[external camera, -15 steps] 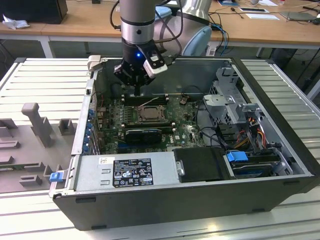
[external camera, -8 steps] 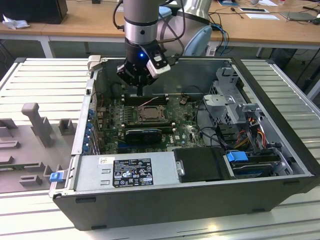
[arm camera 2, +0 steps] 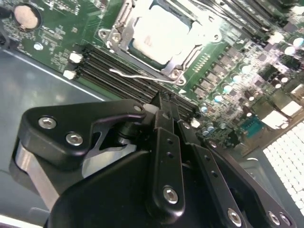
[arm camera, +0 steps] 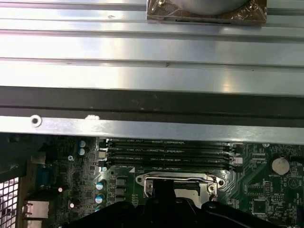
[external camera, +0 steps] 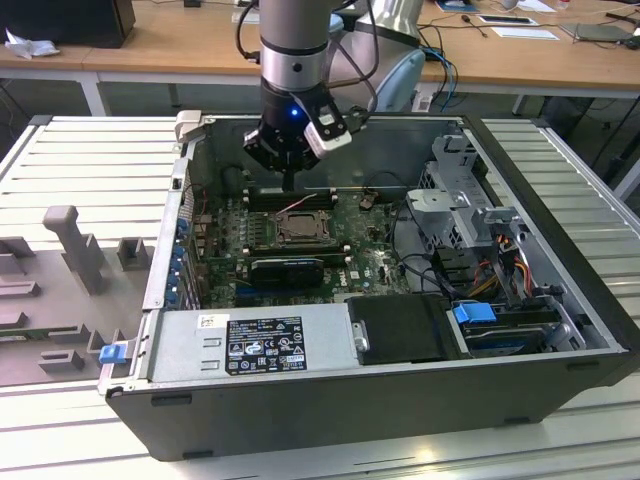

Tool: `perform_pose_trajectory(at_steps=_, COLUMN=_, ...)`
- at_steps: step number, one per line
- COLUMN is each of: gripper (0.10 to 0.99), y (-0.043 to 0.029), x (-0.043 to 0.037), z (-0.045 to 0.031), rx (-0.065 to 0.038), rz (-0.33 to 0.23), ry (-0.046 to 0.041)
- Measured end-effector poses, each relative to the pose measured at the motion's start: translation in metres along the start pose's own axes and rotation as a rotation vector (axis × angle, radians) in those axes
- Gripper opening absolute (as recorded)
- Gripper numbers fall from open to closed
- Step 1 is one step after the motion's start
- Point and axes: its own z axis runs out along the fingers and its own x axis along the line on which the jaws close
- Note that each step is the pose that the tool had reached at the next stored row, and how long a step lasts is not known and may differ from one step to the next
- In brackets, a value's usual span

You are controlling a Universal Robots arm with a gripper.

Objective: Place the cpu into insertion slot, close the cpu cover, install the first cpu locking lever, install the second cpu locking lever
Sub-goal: 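Install the first cpu locking lever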

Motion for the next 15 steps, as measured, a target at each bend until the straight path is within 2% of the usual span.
perform_pose_trajectory(at_steps=3, gripper=0.106, y=-0.0005, x=-0.0003, z=0.0033, rx=-0.002, rz=0.000, ry=-0.0011)
perform_pose_trajectory(at_steps=6, gripper=0.106, y=-0.0007, x=-0.0017, z=0.0069, rx=-0.032, rz=0.000, ry=-0.0024)
perform_pose_trajectory(at_steps=9, gripper=0.106, y=-0.0016, x=-0.0071, z=0.0143, rx=-0.032, rz=-0.003, ry=-0.0017)
perform_pose_trajectory(at_steps=12, gripper=0.106, y=0.0001, x=-0.0158, z=0.0212, rx=-0.032, rz=-0.010, ry=-0.0010)
perform_pose_trajectory(at_steps=13, gripper=0.106, y=0.0013, x=-0.0196, z=0.0238, rx=-0.034, rz=-0.013, ry=-0.0010)
perform_pose_trajectory(at_steps=15, gripper=0.106, y=0.0015, x=-0.0203, z=0.0266, rx=-0.040, rz=-0.014, ry=-0.0010)
